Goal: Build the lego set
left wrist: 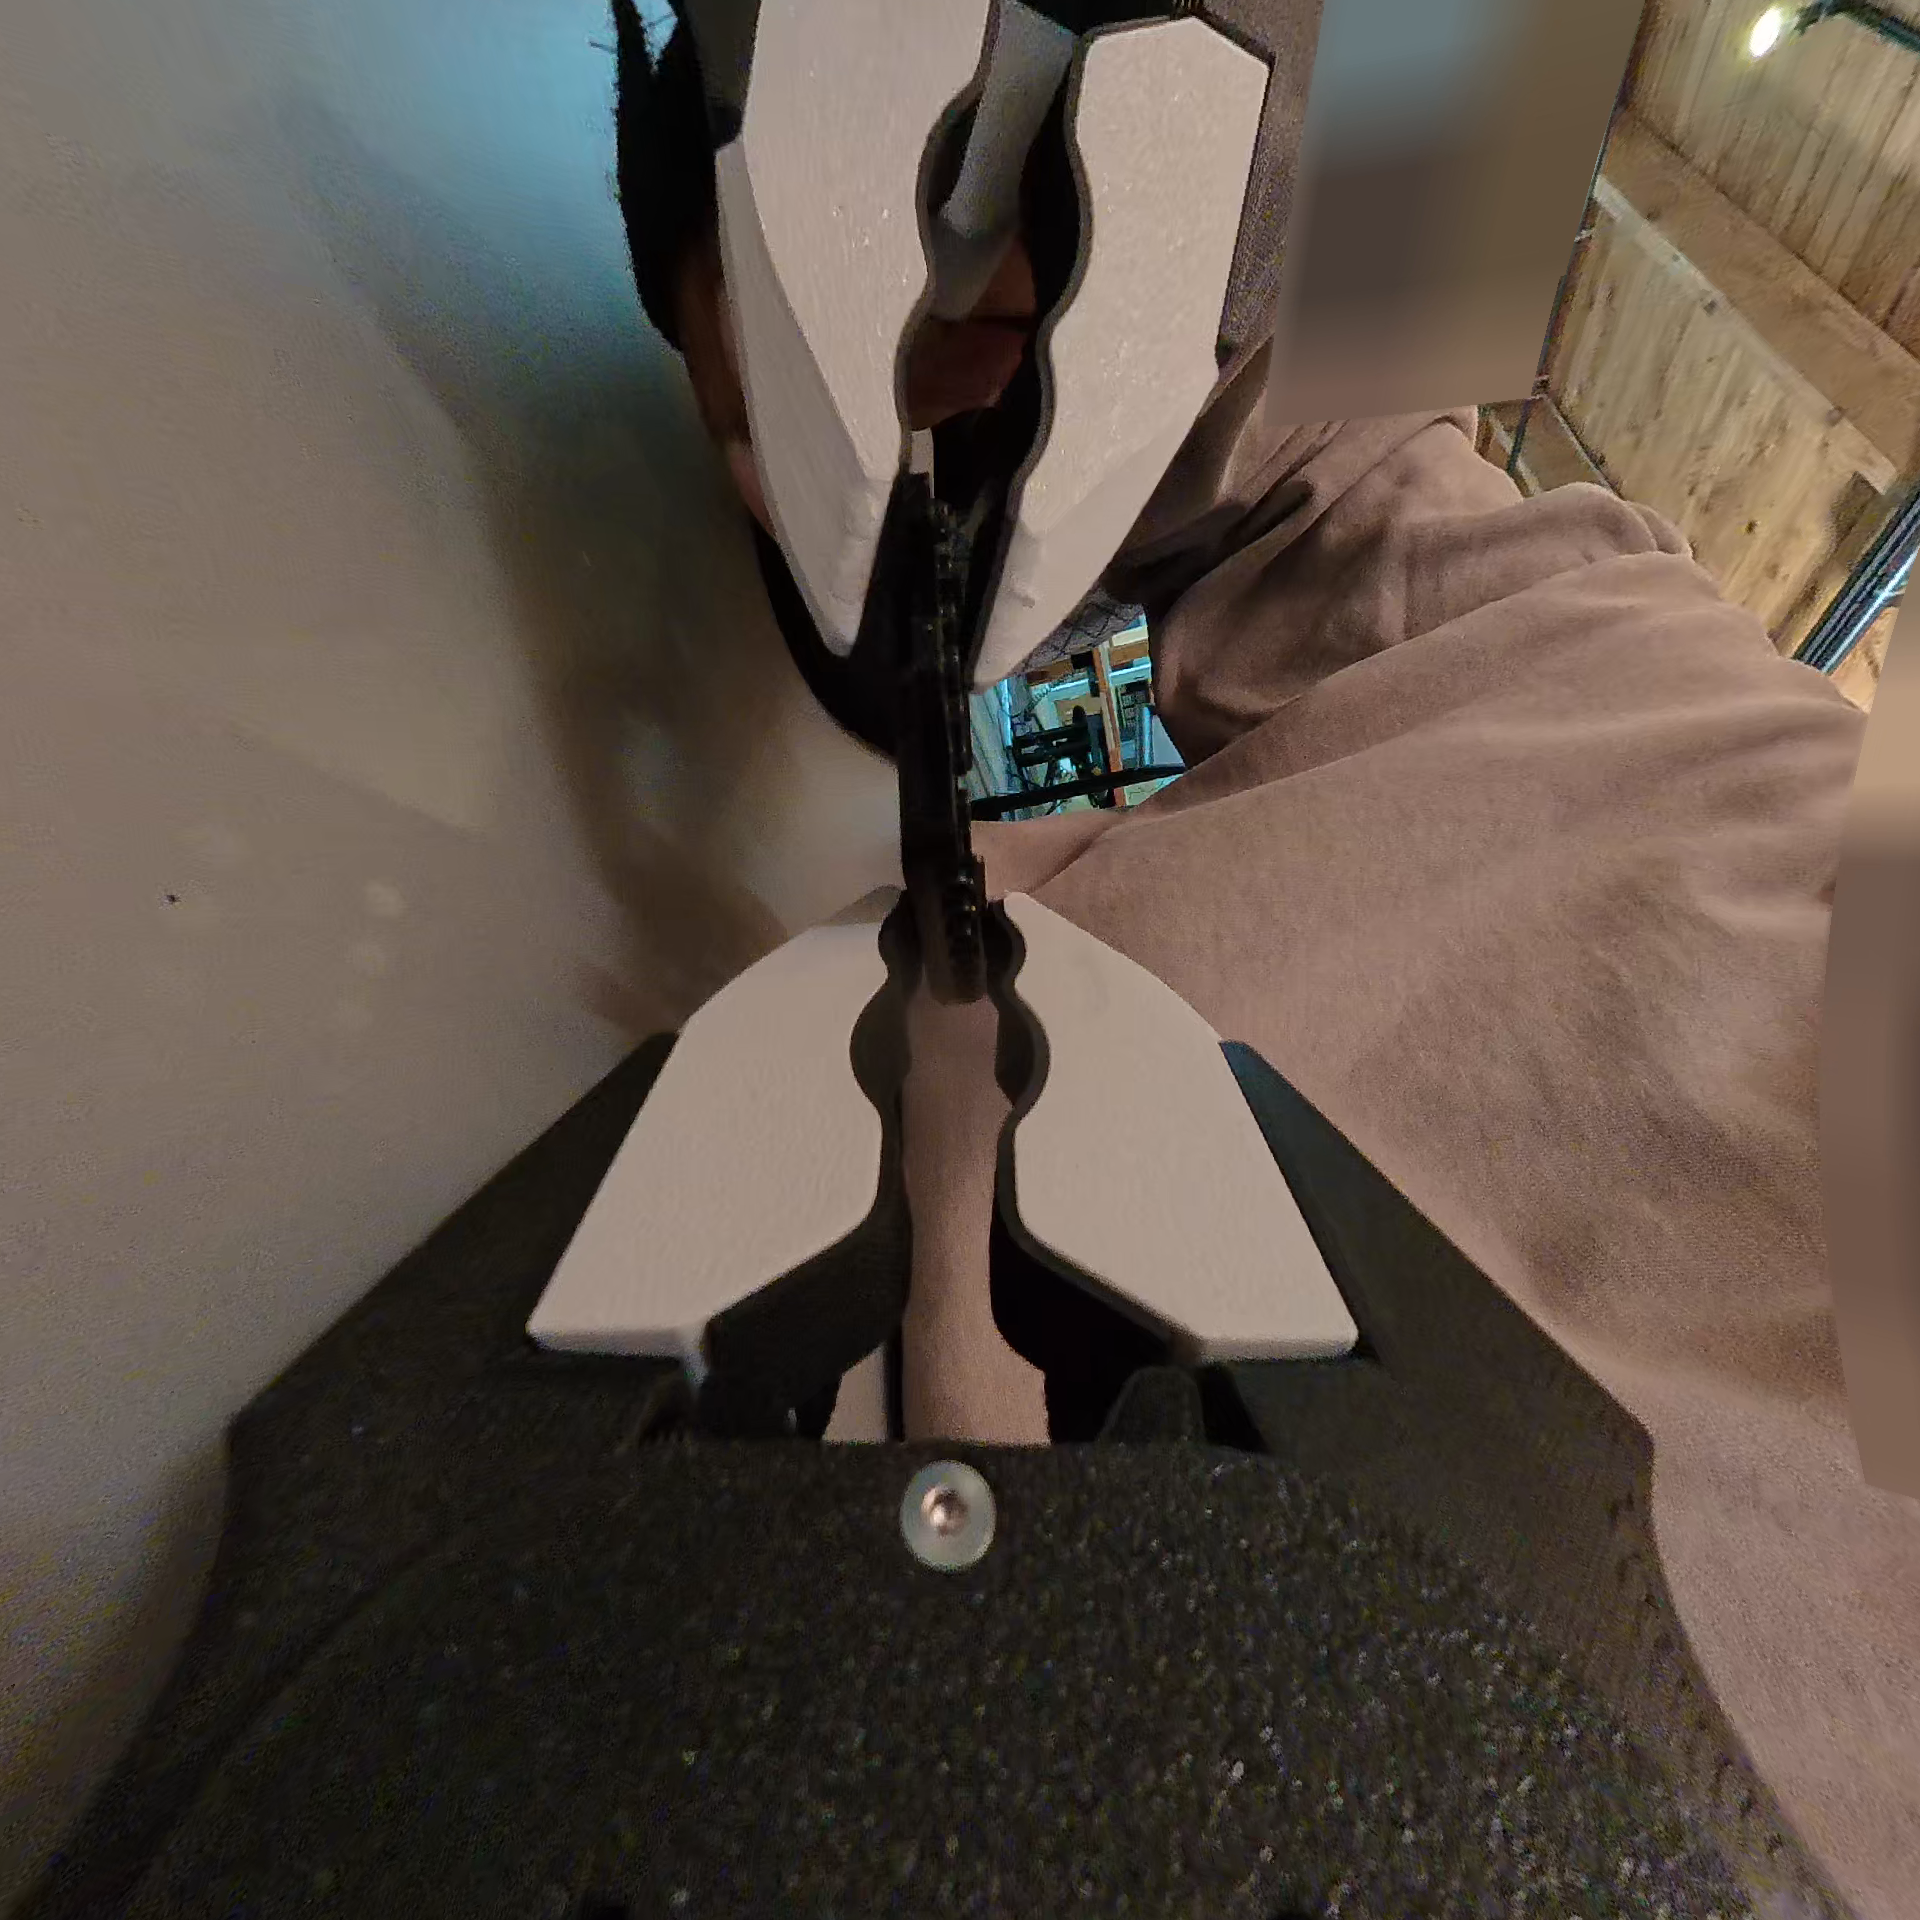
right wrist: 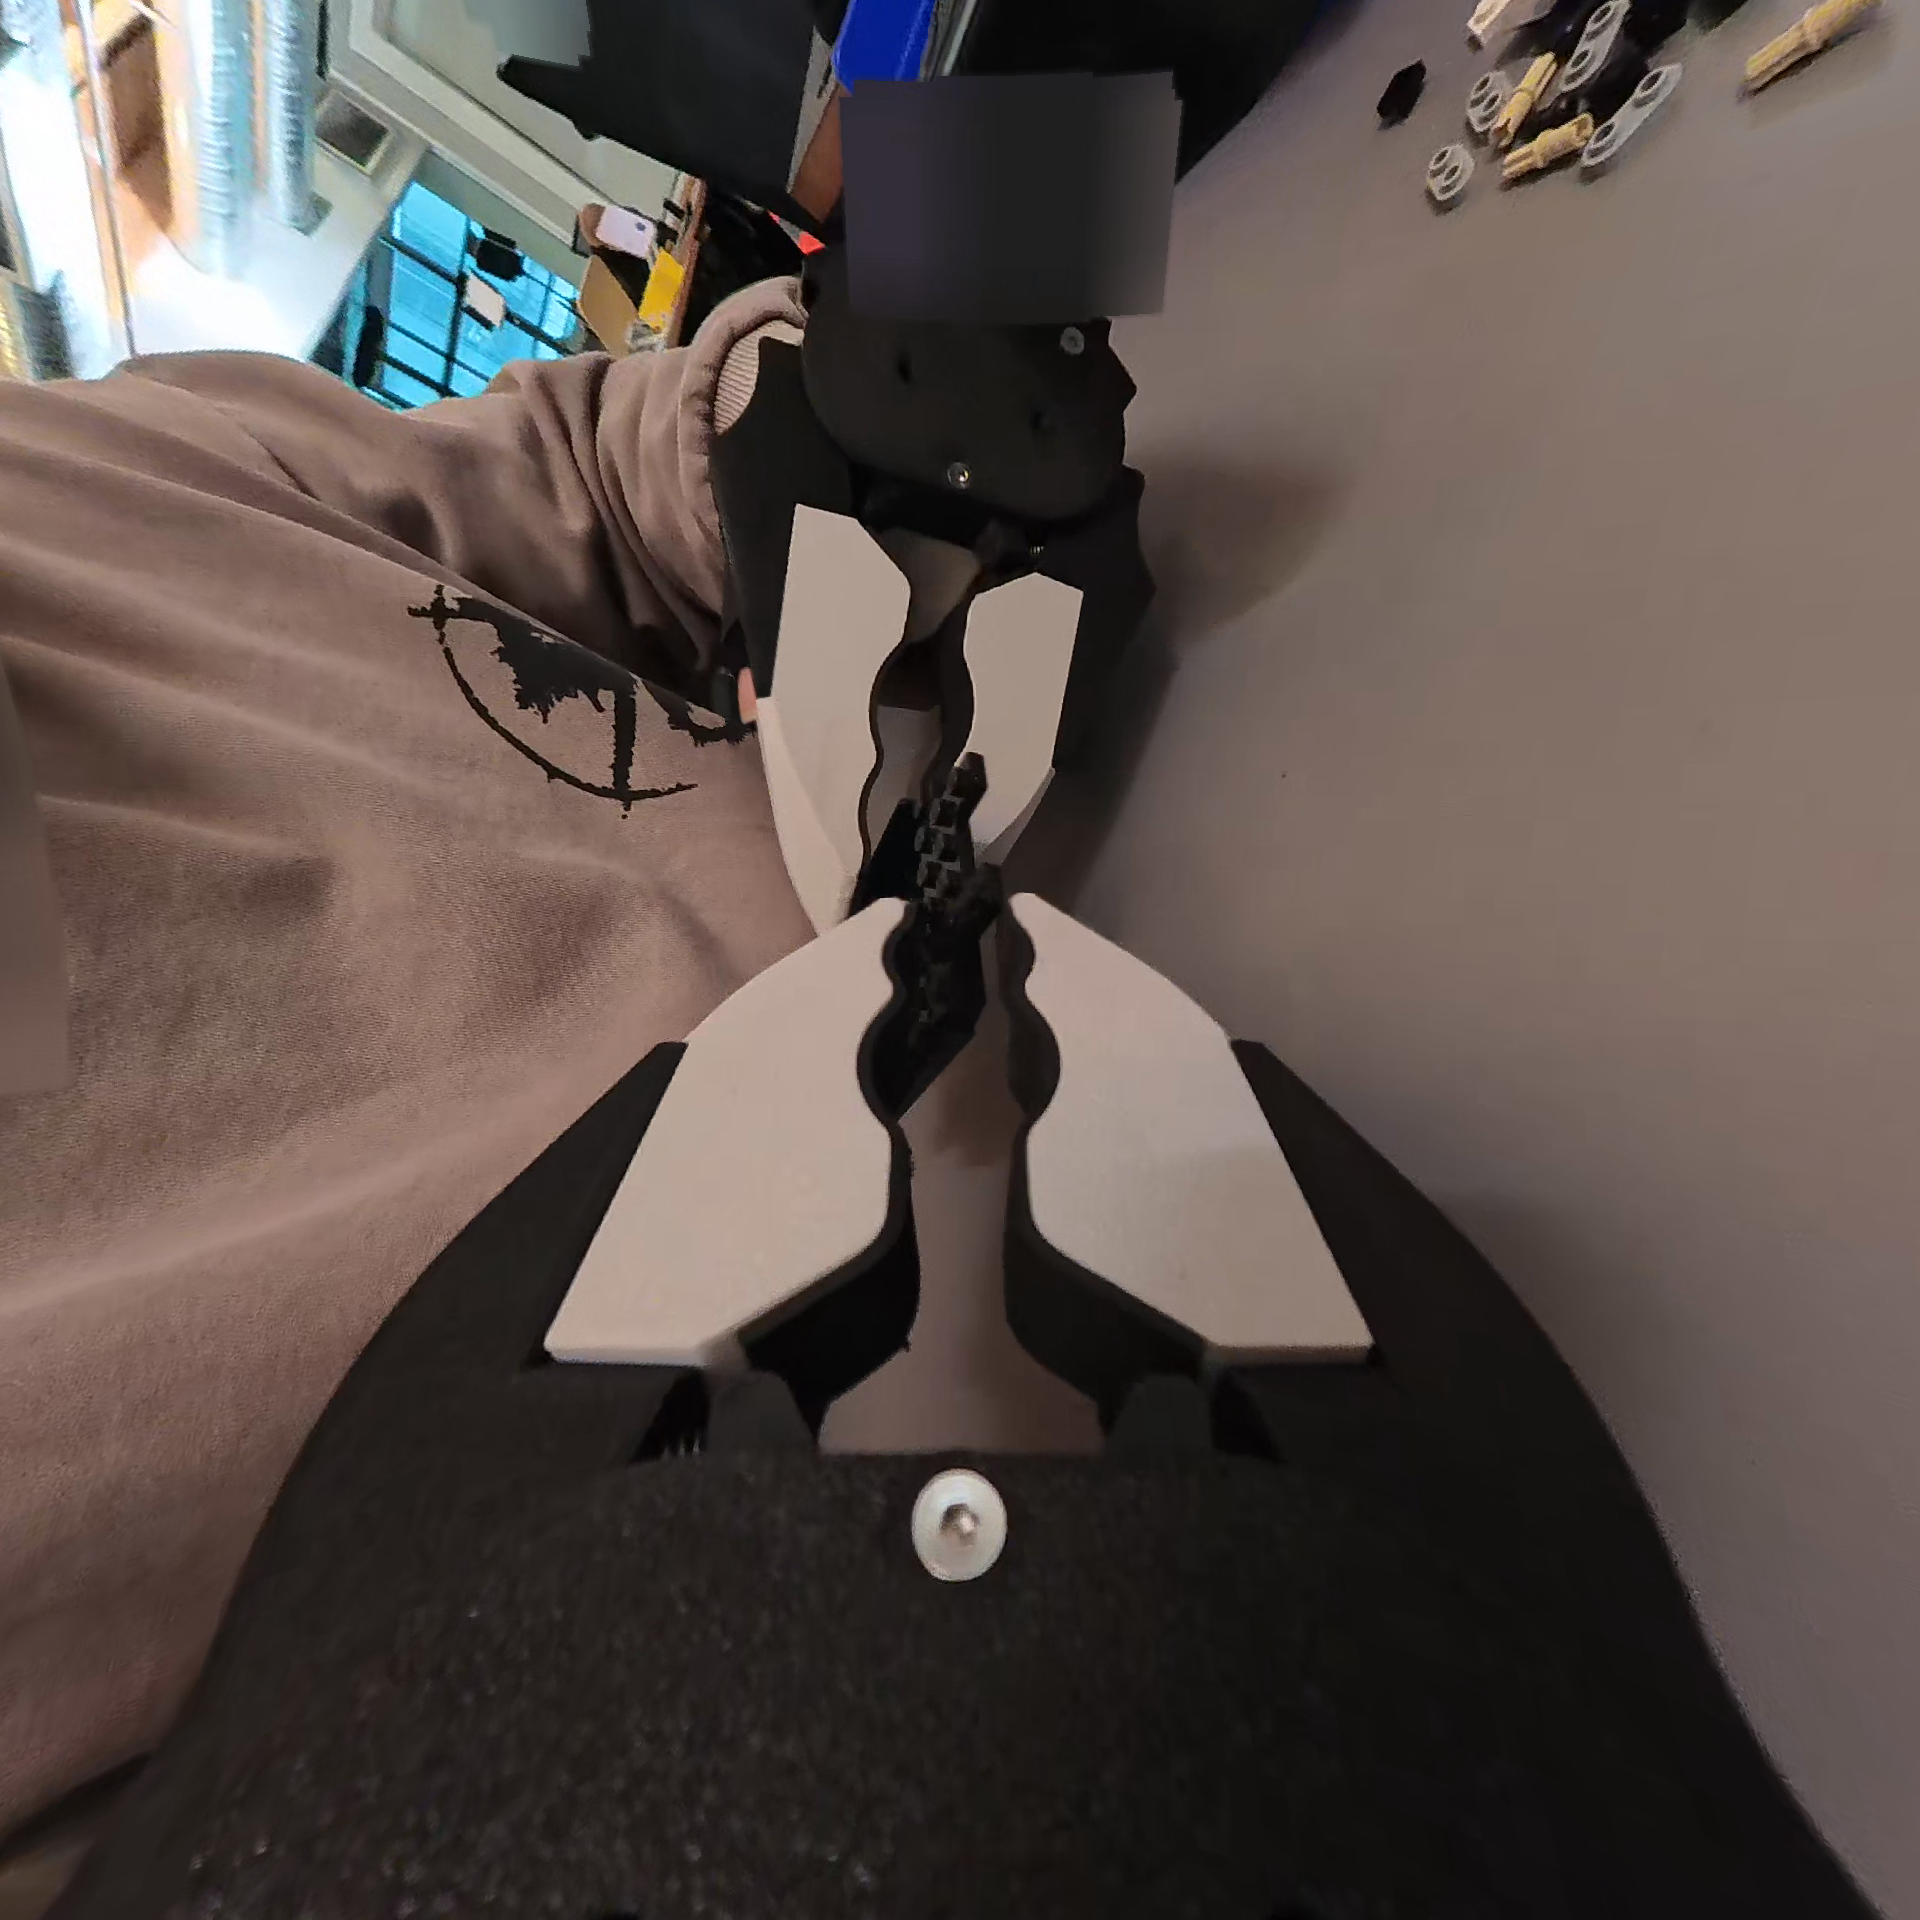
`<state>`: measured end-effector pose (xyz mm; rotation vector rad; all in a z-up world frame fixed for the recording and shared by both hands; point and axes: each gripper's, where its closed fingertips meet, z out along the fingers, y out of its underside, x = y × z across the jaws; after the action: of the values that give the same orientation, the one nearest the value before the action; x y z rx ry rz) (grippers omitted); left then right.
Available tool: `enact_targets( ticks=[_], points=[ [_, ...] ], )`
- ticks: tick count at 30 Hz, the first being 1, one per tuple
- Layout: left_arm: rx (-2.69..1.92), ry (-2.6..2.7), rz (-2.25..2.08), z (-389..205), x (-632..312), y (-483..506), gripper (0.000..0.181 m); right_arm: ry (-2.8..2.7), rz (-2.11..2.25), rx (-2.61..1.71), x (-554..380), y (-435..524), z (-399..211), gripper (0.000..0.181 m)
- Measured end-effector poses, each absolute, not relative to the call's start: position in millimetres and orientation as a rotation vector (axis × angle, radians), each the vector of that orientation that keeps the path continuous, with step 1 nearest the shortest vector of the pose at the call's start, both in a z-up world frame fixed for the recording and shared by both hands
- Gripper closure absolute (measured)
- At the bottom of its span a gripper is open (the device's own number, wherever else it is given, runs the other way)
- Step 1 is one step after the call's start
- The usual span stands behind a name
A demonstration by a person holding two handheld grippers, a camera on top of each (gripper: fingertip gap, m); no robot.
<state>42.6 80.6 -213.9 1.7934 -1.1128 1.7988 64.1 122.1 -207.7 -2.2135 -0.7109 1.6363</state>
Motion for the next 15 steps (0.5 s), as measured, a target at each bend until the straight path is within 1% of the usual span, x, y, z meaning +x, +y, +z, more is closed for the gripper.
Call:
enact_targets(
  ticks=[4, 11, 15],
  points=[
    [1.802, -1.109, 1.801, -214, 42, 84, 0.17, -0.601, 1.709, -2.197, 63, 124, -206, 0.172],
    [1.811, -0.942, 2.013, -198, 46, 110, 0.168, -0.188, 1.785, -2.025, 73, 141, -196, 0.173],
    [1.888, -0.976, 2.1, -193, 50, 118, 0.156, 0.004, 1.771, -1.88, 81, 156, -189, 0.173]
  ],
)
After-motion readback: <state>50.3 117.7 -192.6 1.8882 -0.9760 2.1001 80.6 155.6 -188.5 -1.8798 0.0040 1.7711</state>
